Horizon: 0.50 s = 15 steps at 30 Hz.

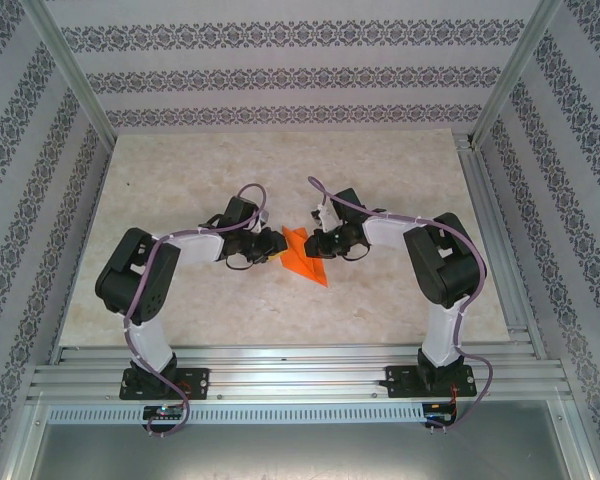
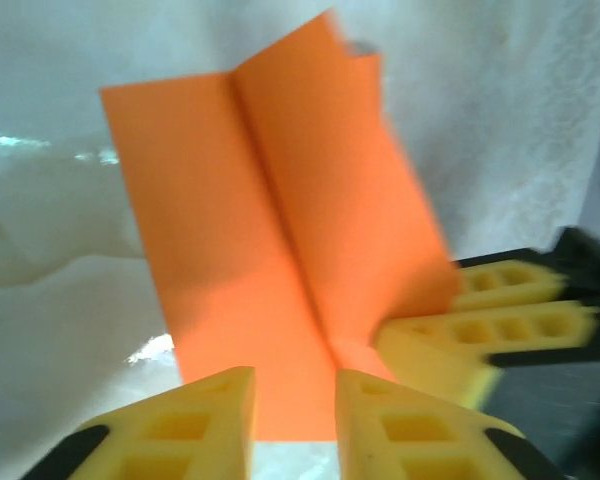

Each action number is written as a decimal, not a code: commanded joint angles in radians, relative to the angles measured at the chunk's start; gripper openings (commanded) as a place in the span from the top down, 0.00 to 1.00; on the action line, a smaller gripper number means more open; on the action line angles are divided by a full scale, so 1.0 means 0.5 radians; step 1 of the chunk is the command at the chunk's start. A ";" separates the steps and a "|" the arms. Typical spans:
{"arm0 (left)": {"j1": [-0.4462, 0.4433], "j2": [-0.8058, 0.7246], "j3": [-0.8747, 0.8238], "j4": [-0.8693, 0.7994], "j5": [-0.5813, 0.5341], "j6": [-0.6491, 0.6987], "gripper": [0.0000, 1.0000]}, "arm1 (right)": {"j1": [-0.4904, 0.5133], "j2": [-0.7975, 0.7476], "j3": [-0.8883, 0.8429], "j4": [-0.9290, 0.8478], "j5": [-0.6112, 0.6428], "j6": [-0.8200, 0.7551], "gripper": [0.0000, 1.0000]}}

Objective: Fold a paper plane with a square sheet of paper (fold left side to right side)
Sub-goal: Fourth fold the wing at the center of the table.

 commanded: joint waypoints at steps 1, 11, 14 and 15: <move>0.010 -0.113 0.036 -0.075 -0.081 -0.137 0.61 | 0.036 -0.071 -0.037 0.048 0.016 -0.024 0.89; -0.003 0.045 0.457 -0.642 -0.180 -0.363 0.38 | 0.074 -0.091 -0.055 0.076 0.052 -0.031 0.87; -0.012 0.118 0.559 -0.755 -0.189 -0.367 0.35 | 0.086 -0.087 -0.053 0.090 0.038 -0.028 0.87; -0.016 0.144 0.574 -0.758 -0.173 -0.384 0.35 | 0.091 -0.087 -0.055 0.095 0.037 -0.028 0.87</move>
